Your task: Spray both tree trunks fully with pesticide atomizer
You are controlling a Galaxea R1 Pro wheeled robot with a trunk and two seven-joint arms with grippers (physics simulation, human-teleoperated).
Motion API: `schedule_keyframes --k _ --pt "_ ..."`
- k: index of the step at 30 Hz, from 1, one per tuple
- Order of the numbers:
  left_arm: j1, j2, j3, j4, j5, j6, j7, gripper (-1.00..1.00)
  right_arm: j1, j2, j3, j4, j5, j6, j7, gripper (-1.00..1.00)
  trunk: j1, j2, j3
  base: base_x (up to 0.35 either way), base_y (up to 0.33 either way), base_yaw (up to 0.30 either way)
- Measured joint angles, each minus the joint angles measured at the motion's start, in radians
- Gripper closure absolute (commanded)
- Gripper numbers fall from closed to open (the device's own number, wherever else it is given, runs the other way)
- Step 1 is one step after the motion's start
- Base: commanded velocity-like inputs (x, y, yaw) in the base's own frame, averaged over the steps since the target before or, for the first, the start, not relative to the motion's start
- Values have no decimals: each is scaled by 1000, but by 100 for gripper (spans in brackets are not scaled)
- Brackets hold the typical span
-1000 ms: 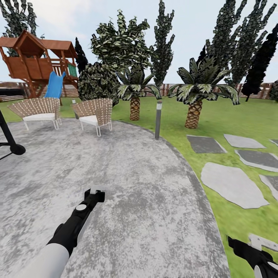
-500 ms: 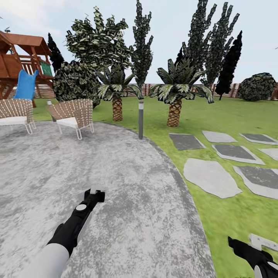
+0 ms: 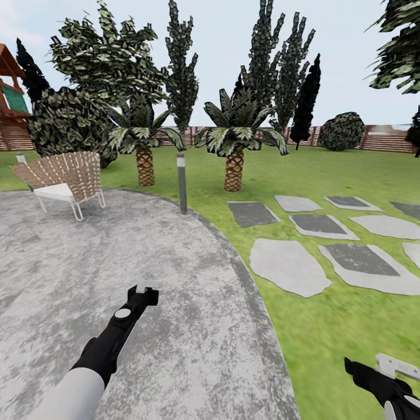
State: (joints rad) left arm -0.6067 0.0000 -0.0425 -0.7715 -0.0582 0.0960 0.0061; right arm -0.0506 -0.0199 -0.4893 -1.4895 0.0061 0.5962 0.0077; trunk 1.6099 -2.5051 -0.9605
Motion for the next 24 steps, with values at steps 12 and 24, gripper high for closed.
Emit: schedule_keyframes --k 12,24 --pt "0 0 1 0 0 0 0 100 0 0 0 0 0 0 0 -100 0 0 0 285 -166 -298" --pt "0 0 0 0 0 0 0 100 0 0 0 0 0 0 0 -100 0 0 0 294 -140 -298"
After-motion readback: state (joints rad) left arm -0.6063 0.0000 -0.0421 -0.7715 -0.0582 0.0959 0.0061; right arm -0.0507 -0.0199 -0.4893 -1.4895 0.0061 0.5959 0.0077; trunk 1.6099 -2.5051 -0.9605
